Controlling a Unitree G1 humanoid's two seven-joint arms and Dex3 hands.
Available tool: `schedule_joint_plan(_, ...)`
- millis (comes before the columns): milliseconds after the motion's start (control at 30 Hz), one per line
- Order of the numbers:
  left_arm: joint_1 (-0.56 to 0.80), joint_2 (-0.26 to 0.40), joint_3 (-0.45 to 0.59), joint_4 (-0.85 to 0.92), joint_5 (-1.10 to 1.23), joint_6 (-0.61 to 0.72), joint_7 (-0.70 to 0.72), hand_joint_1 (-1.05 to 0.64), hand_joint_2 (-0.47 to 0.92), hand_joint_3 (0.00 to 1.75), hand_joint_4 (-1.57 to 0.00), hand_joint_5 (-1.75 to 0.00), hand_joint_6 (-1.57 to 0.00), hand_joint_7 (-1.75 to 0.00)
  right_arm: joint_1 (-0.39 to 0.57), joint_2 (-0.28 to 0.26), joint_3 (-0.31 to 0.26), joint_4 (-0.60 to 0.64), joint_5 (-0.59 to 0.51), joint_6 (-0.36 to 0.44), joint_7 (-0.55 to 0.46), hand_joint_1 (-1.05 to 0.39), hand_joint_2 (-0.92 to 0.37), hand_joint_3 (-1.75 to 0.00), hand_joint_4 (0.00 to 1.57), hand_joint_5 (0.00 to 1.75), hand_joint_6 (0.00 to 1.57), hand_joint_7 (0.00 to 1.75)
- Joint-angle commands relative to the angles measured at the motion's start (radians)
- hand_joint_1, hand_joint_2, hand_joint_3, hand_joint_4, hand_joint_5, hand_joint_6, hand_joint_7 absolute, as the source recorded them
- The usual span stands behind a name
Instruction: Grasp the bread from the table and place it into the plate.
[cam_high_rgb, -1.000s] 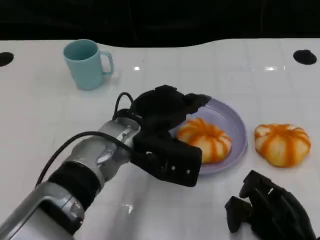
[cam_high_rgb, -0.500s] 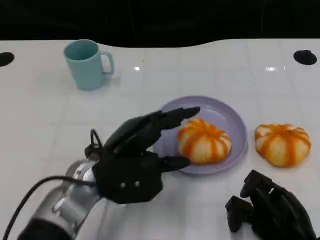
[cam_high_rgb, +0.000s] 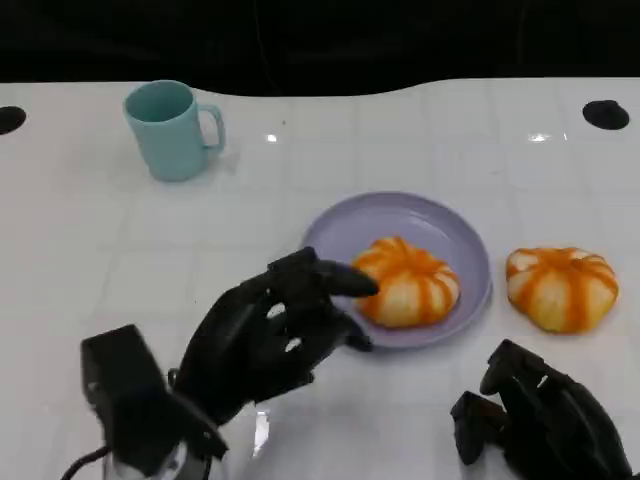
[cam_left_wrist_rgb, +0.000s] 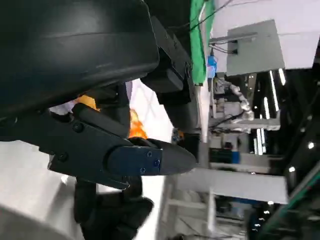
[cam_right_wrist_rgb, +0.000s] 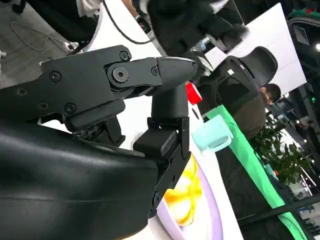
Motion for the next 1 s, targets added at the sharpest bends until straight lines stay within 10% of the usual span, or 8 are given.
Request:
schedule_joint_plan(33, 0.078, 0.023, 0.037, -0.107, -0.104, 0.14, -0.053, -0.69, 0.92, 0.41, -0.61, -1.75, -0.47, -1.59, -0.009, -0.011, -0.012, 0.009, 0.01, -0.006, 0.0, -0.56, -0.92, -0.24, 0.76, 1.71, 0.68, 1.45)
schedule_joint_plan(1000, 0.175, -0.008, 0.151, -0.069, -0.19, 0.295, -0.232, -0.68, 0.92, 0.26, -0.85, -1.75, -0.59, -1.75, -0.03, -0.014, -0.02, 0.056, 0.011, -0.03, 0.019, -0.55, -0.92, -0.23, 0.77, 1.68, 0.68, 1.42)
